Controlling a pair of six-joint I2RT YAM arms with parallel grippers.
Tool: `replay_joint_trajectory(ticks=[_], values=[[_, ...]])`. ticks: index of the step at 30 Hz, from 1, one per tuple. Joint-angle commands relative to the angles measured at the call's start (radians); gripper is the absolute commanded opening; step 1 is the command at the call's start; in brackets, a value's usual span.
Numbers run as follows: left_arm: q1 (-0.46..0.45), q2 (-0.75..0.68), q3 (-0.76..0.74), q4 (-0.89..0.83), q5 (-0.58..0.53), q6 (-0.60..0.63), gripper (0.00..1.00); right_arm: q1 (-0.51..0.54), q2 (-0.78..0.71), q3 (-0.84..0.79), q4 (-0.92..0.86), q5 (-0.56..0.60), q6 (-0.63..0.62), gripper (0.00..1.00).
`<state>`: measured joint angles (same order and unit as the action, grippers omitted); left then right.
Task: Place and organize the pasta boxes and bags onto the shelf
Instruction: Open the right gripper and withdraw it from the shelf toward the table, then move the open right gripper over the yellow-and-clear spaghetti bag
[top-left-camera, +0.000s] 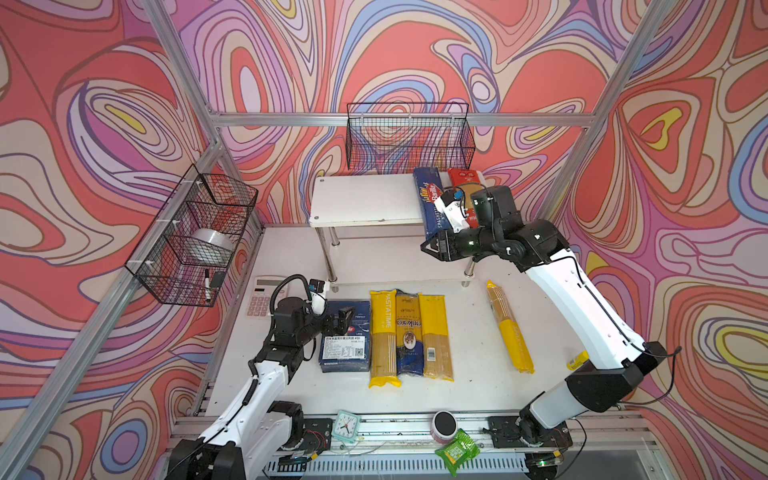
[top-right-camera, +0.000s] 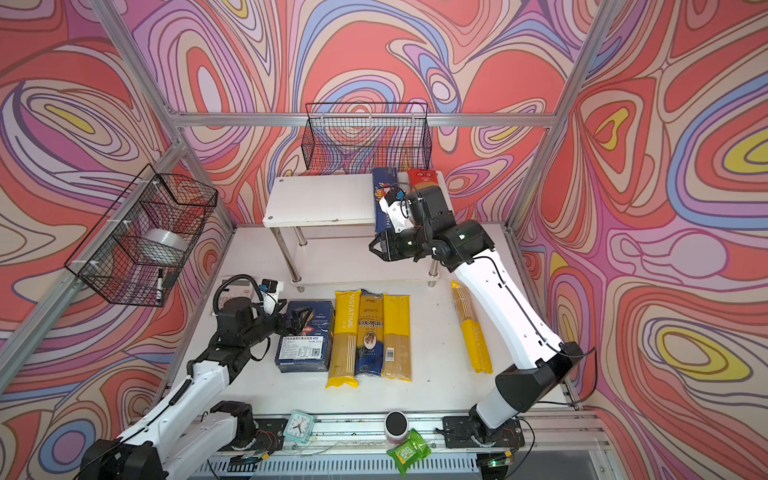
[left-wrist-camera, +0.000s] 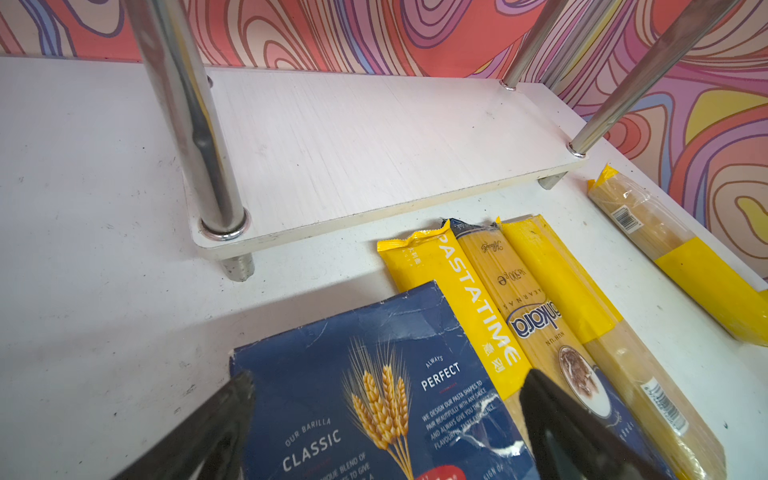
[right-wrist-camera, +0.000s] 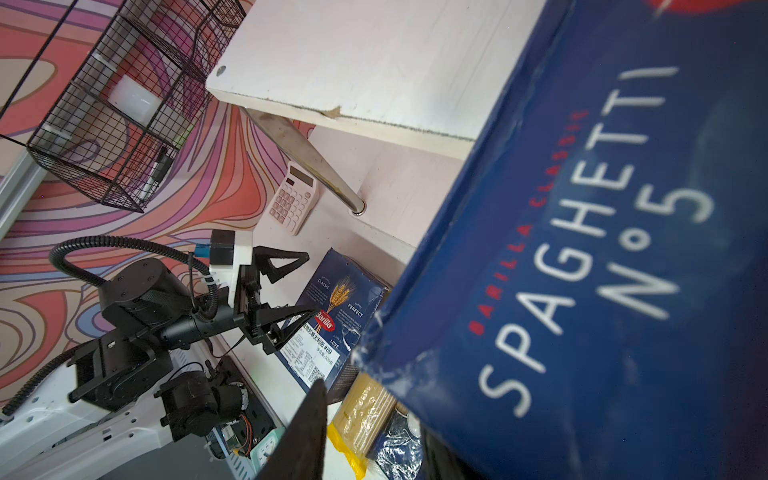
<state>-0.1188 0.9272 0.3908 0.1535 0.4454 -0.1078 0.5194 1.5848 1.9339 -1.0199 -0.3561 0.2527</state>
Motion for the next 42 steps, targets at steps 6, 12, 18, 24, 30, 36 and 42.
replay_joint_trajectory(ticks=[6,12,18,24,30,36,42], values=[[-0.004,-0.004,0.007,0.011,0.009,0.013,1.00,-0.013,0.002,0.068,0.004,0.061,-0.048,0.56],[-0.004,-0.010,0.005,0.012,0.012,0.014,1.00,-0.013,-0.026,0.061,-0.070,-0.028,-0.111,0.67],[-0.004,-0.011,0.005,0.012,0.009,0.014,1.00,-0.015,-0.097,0.001,-0.115,-0.119,-0.182,0.70],[-0.004,-0.011,0.004,0.012,0.009,0.012,1.00,-0.015,-0.235,-0.200,-0.040,-0.146,-0.162,0.72],[-0.003,-0.010,0.004,0.012,0.006,0.011,1.00,-0.014,-0.408,-0.487,0.044,-0.129,-0.094,0.72],[-0.004,-0.010,0.004,0.012,0.006,0.012,1.00,-0.014,-0.550,-0.720,0.139,-0.037,-0.014,0.73],[-0.004,-0.010,0.004,0.012,0.004,0.013,1.00,-0.015,-0.641,-0.921,0.265,0.061,0.082,0.73]])
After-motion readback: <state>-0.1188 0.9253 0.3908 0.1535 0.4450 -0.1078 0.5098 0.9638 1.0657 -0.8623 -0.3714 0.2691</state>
